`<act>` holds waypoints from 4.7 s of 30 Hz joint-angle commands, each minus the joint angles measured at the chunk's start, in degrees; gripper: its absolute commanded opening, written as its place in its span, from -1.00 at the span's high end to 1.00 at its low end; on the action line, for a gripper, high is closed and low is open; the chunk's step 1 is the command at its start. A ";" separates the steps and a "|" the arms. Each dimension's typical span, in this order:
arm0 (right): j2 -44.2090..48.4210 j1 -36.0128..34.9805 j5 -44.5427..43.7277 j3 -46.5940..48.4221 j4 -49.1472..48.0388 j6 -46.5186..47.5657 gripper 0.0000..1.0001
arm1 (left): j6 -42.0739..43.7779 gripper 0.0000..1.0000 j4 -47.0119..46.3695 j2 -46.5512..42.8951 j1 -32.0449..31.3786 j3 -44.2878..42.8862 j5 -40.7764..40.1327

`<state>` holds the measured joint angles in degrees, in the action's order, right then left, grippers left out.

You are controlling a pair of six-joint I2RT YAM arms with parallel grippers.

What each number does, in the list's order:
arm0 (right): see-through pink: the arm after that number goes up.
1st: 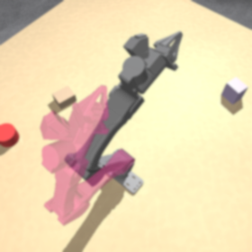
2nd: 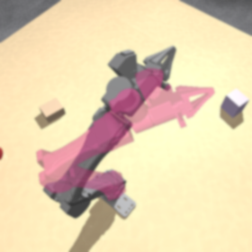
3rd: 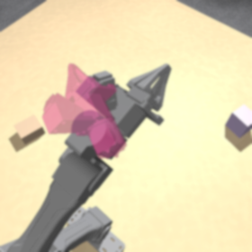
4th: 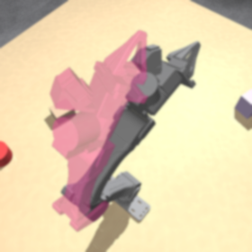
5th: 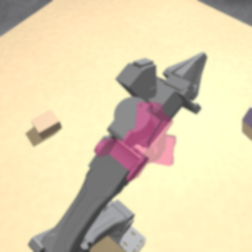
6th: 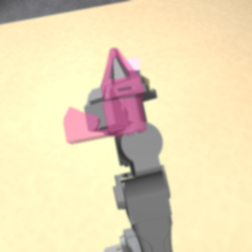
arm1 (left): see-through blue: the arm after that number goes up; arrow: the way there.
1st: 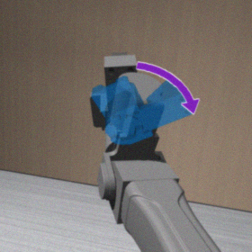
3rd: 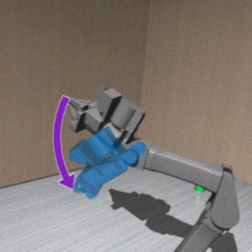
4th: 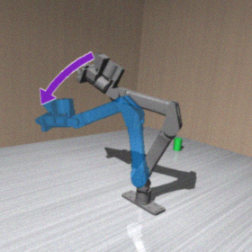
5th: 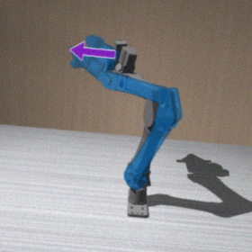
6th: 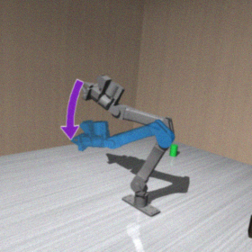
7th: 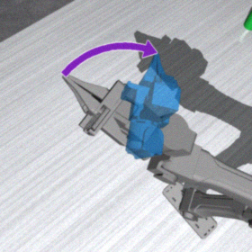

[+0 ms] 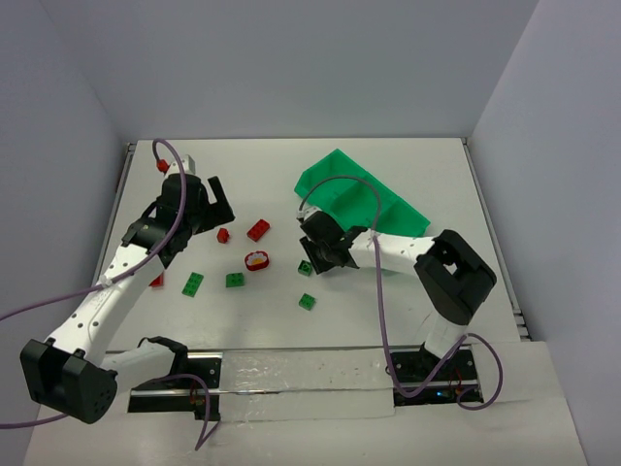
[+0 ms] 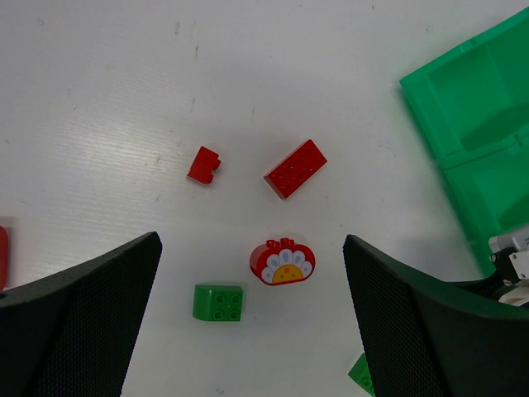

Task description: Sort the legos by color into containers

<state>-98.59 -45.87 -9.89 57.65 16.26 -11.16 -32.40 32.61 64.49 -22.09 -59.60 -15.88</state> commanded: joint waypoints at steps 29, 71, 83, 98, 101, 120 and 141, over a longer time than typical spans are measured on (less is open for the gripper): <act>24.86 25.96 -11.26 -6.72 1.59 -12.59 -0.87 | -0.29 -0.99 0.14 -3.10 -0.41 0.09 -1.12; -4.15 -4.85 -1.37 8.14 -1.25 2.44 0.18 | -0.47 -0.99 3.69 -3.91 -0.50 -1.66 -3.92; 9.61 5.84 -3.59 5.95 -3.25 -4.72 0.21 | -0.45 -0.99 4.48 -3.05 -0.52 -2.45 -4.60; -0.24 19.39 -8.89 13.66 -1.09 -5.97 -0.53 | -0.38 -0.99 4.91 -3.31 -0.50 -2.53 -4.76; 0.10 19.36 -9.65 14.90 -0.34 -5.77 -0.75 | -0.38 -0.99 5.38 -3.37 -0.50 -2.82 -5.06; 15.53 -9.44 1.00 -4.01 0.83 -1.95 -0.79 | -0.64 -0.99 4.62 -2.48 -0.63 -2.11 -5.25; 3.24 -17.06 -1.01 -6.24 -2.02 -3.78 -0.23 | -0.73 -0.99 4.92 -3.93 -0.59 -1.56 -5.47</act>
<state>-95.09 -63.09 -10.09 52.33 16.10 -14.29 -32.67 37.60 61.76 -22.41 -59.92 -20.64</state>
